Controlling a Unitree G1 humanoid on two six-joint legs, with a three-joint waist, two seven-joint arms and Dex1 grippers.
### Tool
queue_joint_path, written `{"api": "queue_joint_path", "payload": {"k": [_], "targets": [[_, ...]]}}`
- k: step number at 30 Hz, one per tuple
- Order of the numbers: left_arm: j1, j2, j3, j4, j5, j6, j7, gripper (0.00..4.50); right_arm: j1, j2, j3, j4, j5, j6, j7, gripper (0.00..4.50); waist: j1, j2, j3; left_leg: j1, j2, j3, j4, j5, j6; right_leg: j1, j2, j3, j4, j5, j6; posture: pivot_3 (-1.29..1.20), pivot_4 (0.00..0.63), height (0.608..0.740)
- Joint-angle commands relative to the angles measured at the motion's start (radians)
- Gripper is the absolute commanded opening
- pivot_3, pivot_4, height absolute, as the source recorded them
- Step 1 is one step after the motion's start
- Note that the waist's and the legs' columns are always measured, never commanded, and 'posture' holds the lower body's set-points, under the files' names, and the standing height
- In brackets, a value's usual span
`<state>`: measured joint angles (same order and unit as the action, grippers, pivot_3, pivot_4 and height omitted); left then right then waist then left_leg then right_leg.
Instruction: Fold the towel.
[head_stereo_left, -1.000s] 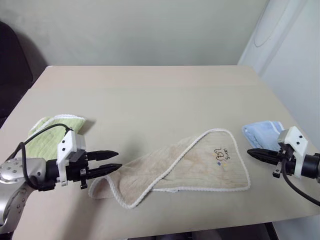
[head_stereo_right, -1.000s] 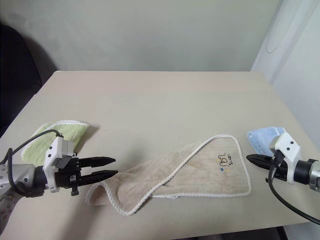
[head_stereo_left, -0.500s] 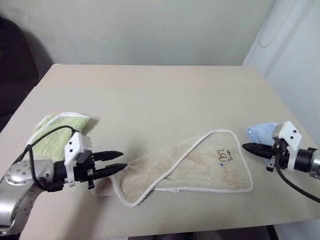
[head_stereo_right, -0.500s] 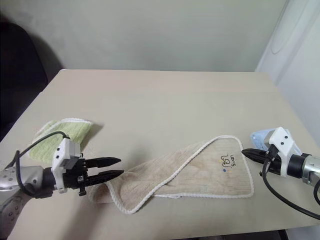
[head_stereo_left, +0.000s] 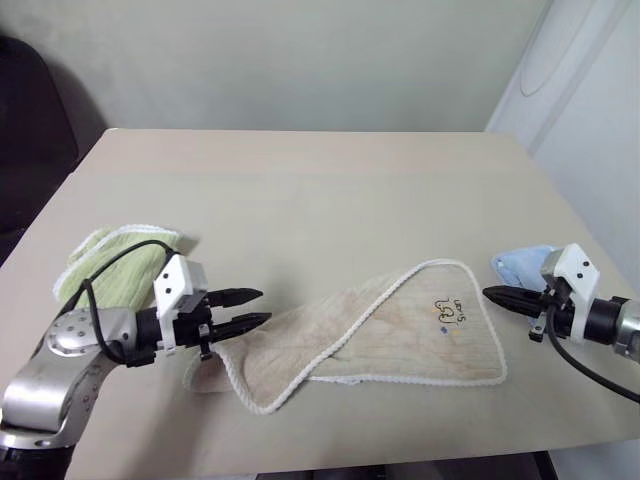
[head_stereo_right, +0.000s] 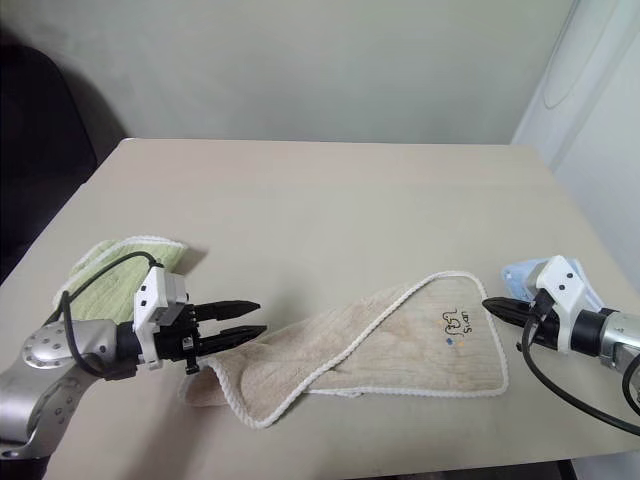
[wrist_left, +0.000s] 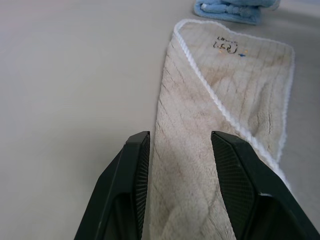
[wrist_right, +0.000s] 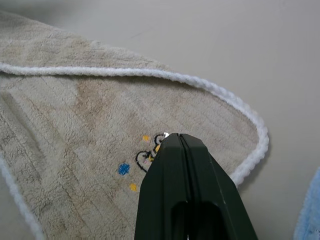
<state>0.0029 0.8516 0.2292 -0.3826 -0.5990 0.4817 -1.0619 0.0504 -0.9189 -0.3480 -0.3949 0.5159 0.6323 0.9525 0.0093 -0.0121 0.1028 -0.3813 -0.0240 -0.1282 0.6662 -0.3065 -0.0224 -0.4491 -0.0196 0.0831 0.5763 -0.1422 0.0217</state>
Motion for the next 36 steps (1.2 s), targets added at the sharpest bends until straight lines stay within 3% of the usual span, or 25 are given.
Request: {"api": "queue_joint_path", "payload": {"k": [1,6,13,16,21,29,36], "targets": [[-0.026,0.000,-0.003,0.011,0.004,-0.028,-0.012,2.11,0.003,-0.009,-0.031,-0.019,-0.006,-0.022,-0.010,0.03,0.000,0.000,0.000,0.000,0.000,0.000,0.000,0.000,0.000,0.000,0.000,0.000,0.000,0.000,0.000,0.00,0.150,0.740],[-0.033,0.006,-0.006,0.010,-0.010,-0.023,-0.038,2.11,0.005,-0.010,-0.031,-0.024,-0.004,-0.024,-0.012,0.03,0.000,0.000,0.000,0.000,0.000,0.000,0.000,0.000,0.000,0.001,0.000,0.000,0.000,-0.005,0.008,0.00,0.150,0.740],[-0.043,0.016,-0.016,0.010,-0.009,-0.024,-0.072,2.11,0.001,-0.006,-0.023,-0.019,-0.009,-0.028,-0.017,0.03,0.000,0.000,0.000,0.000,0.000,0.000,0.000,0.001,0.000,0.001,0.000,0.000,0.000,-0.003,0.004,0.00,0.150,0.740],[-0.065,0.023,-0.019,0.017,-0.031,0.001,-0.095,2.68,-0.008,-0.003,-0.016,-0.013,-0.008,-0.029,-0.020,0.00,0.001,0.000,0.000,0.000,0.000,0.000,0.000,0.001,0.000,0.001,0.000,0.000,0.000,-0.002,0.004,0.00,0.150,0.740],[-0.091,0.074,-0.066,0.007,0.048,-0.125,-0.210,4.43,-0.033,-0.003,0.007,0.006,-0.011,-0.032,-0.018,0.00,0.001,0.000,0.000,0.000,0.000,0.000,0.000,0.001,0.000,0.001,0.000,0.000,0.000,-0.001,0.002,0.00,0.150,0.740],[-0.128,0.214,-0.166,0.042,0.148,-0.443,-0.532,4.47,-0.084,0.004,0.062,0.044,-0.023,-0.052,-0.012,0.00,0.001,0.000,0.000,0.003,0.000,-0.001,0.000,0.001,0.001,0.000,0.000,0.000,0.000,0.000,0.000,0.00,0.150,0.740],[-0.172,0.367,-0.358,0.077,0.172,-0.695,-0.553,4.47,-0.060,0.019,0.052,0.012,-0.011,-0.037,-0.025,0.00,0.001,0.001,0.000,0.001,0.000,-0.001,0.000,0.001,0.001,-0.001,0.000,0.000,0.000,0.000,0.000,0.00,0.150,0.740]]}}
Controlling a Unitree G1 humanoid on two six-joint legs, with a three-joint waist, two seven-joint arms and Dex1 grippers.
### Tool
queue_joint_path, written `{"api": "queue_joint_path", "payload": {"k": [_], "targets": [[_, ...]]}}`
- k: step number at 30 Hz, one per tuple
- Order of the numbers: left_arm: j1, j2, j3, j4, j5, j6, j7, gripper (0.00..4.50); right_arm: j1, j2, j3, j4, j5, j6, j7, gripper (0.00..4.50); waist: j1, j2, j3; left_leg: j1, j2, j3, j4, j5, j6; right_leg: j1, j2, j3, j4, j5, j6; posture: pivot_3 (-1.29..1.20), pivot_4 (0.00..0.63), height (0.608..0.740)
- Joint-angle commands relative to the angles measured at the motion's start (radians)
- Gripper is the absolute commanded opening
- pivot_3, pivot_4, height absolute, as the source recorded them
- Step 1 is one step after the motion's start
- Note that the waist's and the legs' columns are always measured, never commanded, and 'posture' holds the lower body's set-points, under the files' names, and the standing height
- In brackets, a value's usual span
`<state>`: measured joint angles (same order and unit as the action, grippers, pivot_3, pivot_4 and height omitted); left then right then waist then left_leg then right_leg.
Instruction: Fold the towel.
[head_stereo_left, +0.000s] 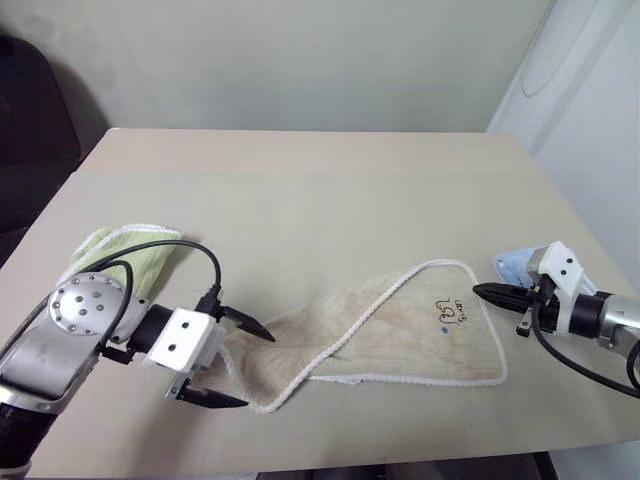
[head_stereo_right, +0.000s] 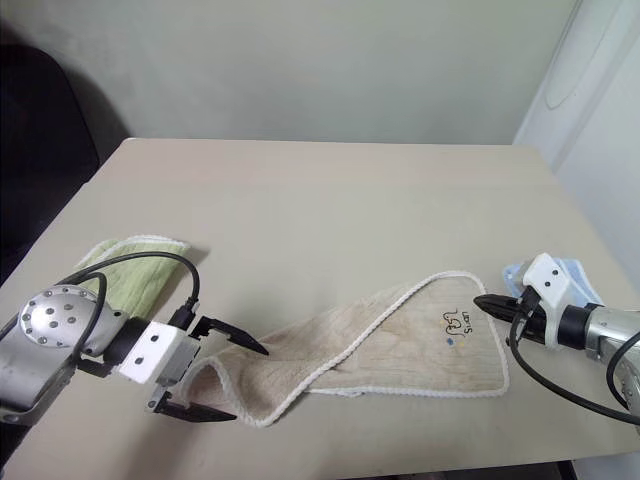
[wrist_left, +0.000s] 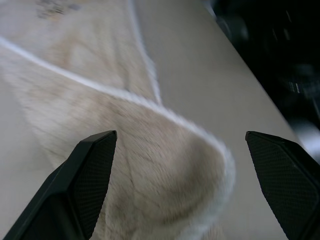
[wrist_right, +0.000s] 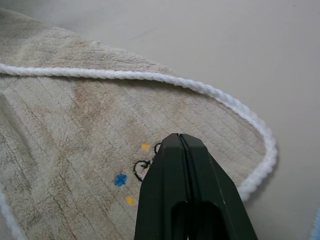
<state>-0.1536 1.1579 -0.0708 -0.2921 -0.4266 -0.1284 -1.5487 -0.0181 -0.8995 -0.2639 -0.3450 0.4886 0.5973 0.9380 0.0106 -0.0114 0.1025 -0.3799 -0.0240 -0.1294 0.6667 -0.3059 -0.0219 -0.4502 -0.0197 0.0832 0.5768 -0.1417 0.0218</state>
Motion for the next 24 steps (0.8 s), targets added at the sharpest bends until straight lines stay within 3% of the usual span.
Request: {"api": "queue_joint_path", "payload": {"k": [1,9,22,24], "targets": [[-0.019,0.079,-0.082,-0.013,0.002,-0.116,-0.066,4.47,0.015,0.001,-0.036,-0.045,0.018,0.000,-0.011,0.00,-0.001,0.000,0.000,-0.001,0.000,0.000,0.000,0.000,0.000,-0.001,0.000,0.000,0.000,0.001,-0.001,0.00,0.150,0.740],[-0.028,0.016,-0.171,0.006,0.132,-0.248,-0.043,4.47,0.049,0.024,-0.054,-0.087,0.023,0.016,-0.052,0.00,-0.002,0.000,-0.001,-0.003,0.000,0.000,0.000,0.000,0.000,-0.002,0.000,0.000,0.000,0.002,-0.002,0.00,0.150,0.740],[0.036,-0.061,-0.195,0.072,0.341,-0.368,0.079,4.47,0.062,0.018,-0.075,-0.136,0.050,0.059,-0.071,0.00,-0.004,0.001,-0.002,-0.003,0.000,0.000,0.000,0.000,0.000,-0.003,0.000,0.000,-0.001,0.000,0.002,0.00,0.150,0.740],[0.032,-0.068,-0.194,0.081,0.365,-0.364,0.097,4.11,0.064,0.015,-0.077,-0.141,0.055,0.066,-0.068,0.00,-0.004,0.003,-0.003,-0.004,0.000,0.000,0.000,0.000,0.000,-0.004,0.000,0.000,-0.001,0.000,0.001,0.00,0.150,0.740]]}}
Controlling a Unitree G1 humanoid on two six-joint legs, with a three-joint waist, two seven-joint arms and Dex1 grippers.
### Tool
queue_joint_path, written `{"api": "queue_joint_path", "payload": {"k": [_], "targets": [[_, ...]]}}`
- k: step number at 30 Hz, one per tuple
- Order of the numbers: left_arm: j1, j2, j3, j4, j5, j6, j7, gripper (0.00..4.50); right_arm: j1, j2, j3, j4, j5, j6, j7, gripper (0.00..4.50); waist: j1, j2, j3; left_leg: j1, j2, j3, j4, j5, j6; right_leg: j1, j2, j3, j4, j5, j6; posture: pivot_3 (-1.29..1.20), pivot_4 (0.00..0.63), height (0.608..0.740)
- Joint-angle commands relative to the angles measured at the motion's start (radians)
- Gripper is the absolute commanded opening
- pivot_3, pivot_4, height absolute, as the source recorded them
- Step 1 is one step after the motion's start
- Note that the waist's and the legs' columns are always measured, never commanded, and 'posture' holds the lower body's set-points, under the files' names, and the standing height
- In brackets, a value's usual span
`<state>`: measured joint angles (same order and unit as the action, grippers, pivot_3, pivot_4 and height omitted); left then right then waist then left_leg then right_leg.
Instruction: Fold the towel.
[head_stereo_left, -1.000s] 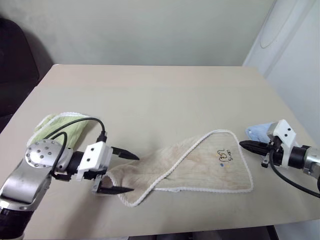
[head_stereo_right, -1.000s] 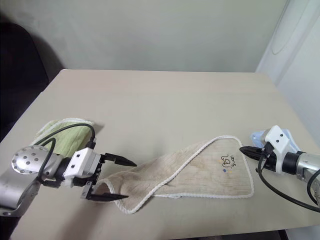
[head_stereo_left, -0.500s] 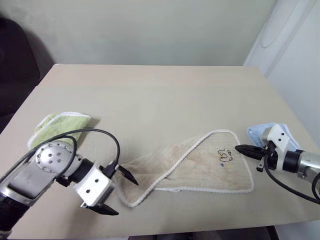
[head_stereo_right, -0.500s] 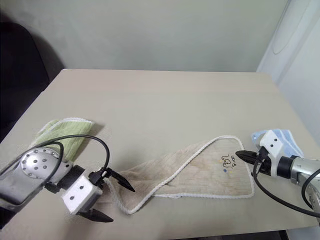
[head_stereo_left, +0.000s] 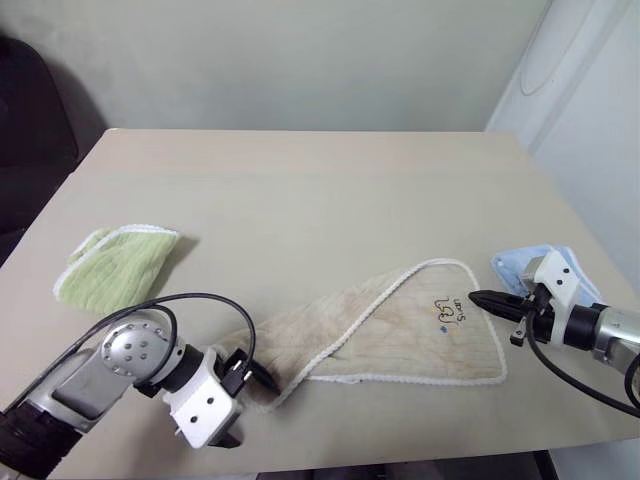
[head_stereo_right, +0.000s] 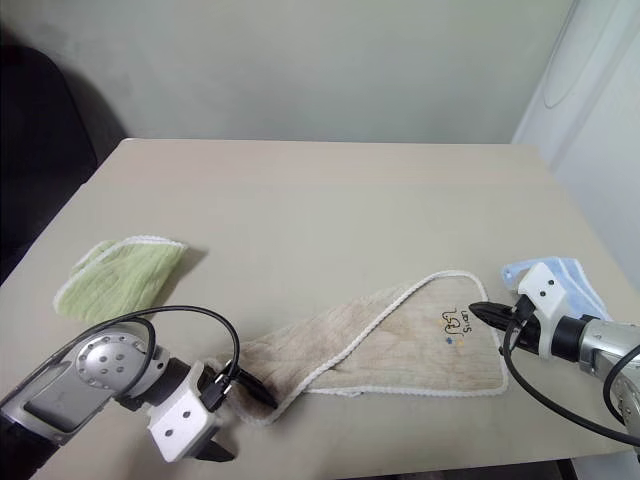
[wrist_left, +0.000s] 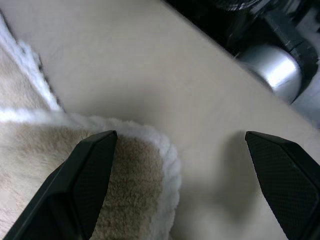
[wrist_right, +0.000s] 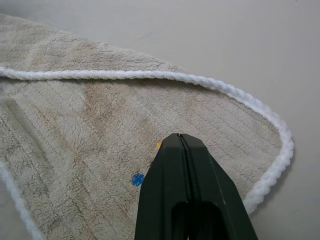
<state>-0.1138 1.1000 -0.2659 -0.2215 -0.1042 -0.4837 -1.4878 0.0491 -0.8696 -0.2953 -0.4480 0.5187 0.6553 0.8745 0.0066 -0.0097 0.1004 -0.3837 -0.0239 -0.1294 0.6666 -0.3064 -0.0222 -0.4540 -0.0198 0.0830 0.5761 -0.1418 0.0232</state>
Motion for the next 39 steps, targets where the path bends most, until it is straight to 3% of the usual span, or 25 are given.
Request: {"api": "queue_joint_path", "payload": {"k": [1,11,13,22,25,30,39], "targets": [[-0.009,-0.011,0.001,0.016,0.054,-0.013,0.042,3.88,-0.003,-0.017,-0.046,-0.041,0.026,0.012,-0.004,0.00,0.000,0.003,-0.002,0.000,0.000,0.000,0.000,0.000,0.000,0.000,0.000,0.000,0.000,0.000,-0.001,0.00,0.150,0.740],[-0.042,-0.033,-0.003,0.071,0.095,-0.039,0.065,0.42,-0.015,-0.031,-0.052,-0.050,0.037,0.032,0.001,0.00,0.014,0.013,-0.004,-0.004,0.000,0.000,0.000,0.000,0.000,0.000,-0.001,0.001,0.000,-0.004,0.006,0.00,0.150,0.740],[-0.056,-0.037,-0.004,0.083,0.102,-0.039,0.072,0.04,-0.018,-0.032,-0.049,-0.048,0.038,0.031,-0.001,0.00,0.015,0.012,-0.004,-0.005,0.000,0.000,0.000,0.000,0.000,0.000,-0.001,0.001,0.000,-0.004,0.006,0.00,0.150,0.740],[-0.071,0.002,0.009,0.048,-0.018,0.048,0.015,0.04,-0.027,-0.020,-0.030,-0.047,0.037,0.024,-0.013,0.00,0.012,0.009,-0.006,-0.004,0.000,0.000,0.000,0.001,0.000,0.000,-0.001,0.000,0.001,0.003,-0.004,0.00,0.150,0.740],[-0.066,0.017,0.011,0.036,-0.049,0.078,-0.005,0.63,-0.027,-0.016,-0.029,-0.046,0.037,0.023,-0.015,0.00,0.011,0.009,-0.006,-0.004,0.000,0.000,0.000,0.001,0.000,0.000,-0.001,0.000,0.001,0.003,-0.004,0.00,0.150,0.740],[-0.083,-0.001,0.017,0.045,-0.033,0.046,0.019,2.26,-0.029,-0.013,-0.028,-0.047,0.037,0.023,-0.017,0.00,0.011,0.008,-0.006,-0.004,0.000,0.000,0.000,0.001,0.000,0.000,-0.001,0.000,0.001,0.003,-0.004,0.00,0.150,0.740],[-0.149,-0.023,0.000,0.091,0.028,-0.047,0.038,2.26,-0.032,-0.009,-0.025,-0.049,0.035,0.023,-0.019,0.00,0.009,0.008,-0.006,-0.004,0.000,0.000,0.000,0.001,0.000,0.000,-0.001,0.000,0.001,0.003,-0.004,0.00,0.150,0.740]]}}
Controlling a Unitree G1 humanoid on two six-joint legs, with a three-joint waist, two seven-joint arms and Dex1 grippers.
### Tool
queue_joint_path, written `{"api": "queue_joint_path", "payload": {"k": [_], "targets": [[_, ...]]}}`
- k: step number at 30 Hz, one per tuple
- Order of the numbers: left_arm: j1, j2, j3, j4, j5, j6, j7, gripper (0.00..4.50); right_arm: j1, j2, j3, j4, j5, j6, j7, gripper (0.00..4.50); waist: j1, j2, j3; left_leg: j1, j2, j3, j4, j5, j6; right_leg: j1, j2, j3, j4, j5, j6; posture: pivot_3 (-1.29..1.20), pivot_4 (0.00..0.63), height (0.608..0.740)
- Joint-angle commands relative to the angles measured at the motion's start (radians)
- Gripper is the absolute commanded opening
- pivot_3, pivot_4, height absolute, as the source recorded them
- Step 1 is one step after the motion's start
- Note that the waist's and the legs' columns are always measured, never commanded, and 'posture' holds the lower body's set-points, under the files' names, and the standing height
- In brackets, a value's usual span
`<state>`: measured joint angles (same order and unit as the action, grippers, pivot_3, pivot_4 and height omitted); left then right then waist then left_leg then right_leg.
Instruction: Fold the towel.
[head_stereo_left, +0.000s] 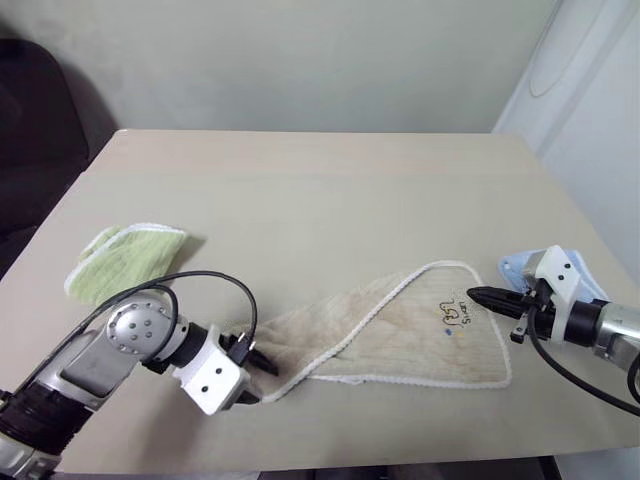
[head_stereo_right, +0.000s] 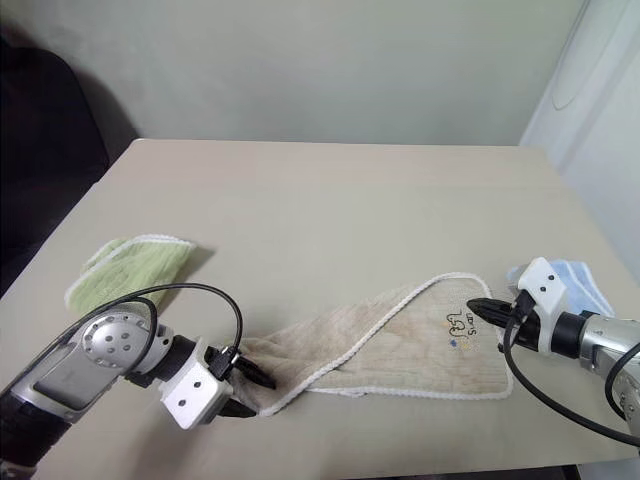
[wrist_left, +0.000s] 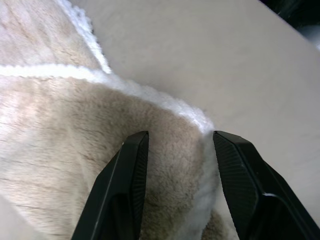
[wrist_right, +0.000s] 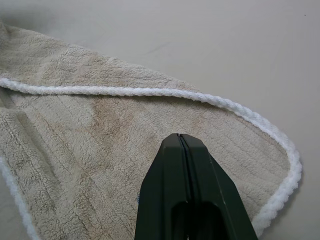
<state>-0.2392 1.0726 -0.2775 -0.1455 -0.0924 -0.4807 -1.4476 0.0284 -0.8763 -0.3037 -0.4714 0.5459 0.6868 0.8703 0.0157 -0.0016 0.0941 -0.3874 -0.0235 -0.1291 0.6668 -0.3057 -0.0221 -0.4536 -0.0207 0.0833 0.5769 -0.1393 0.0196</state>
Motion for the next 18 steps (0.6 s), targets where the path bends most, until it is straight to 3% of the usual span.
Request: {"api": "queue_joint_path", "payload": {"k": [1,13,18], "targets": [[-0.027,0.011,0.009,0.022,0.017,-0.065,-0.011,2.26,-0.011,-0.002,-0.017,-0.025,0.008,-0.008,-0.014,0.00,-0.001,0.000,0.000,0.000,0.000,0.000,0.000,0.000,0.000,0.000,0.000,0.000,0.000,0.000,0.000,0.00,0.150,0.740],[-0.001,0.041,-0.017,0.016,0.004,-0.062,-0.069,2.26,-0.012,0.006,-0.009,-0.025,0.008,-0.008,-0.026,0.00,-0.004,0.000,0.000,0.000,0.000,0.000,0.000,0.000,0.000,0.000,0.000,0.000,0.000,0.000,0.000,0.00,0.150,0.740],[-0.007,0.021,-0.032,0.038,0.061,-0.087,-0.044,2.26,-0.015,0.008,-0.009,-0.029,0.009,-0.008,-0.031,0.00,-0.004,0.000,0.000,0.000,0.000,0.000,0.000,0.000,0.000,0.000,0.000,0.000,0.000,0.000,0.000,0.00,0.150,0.740]]}}
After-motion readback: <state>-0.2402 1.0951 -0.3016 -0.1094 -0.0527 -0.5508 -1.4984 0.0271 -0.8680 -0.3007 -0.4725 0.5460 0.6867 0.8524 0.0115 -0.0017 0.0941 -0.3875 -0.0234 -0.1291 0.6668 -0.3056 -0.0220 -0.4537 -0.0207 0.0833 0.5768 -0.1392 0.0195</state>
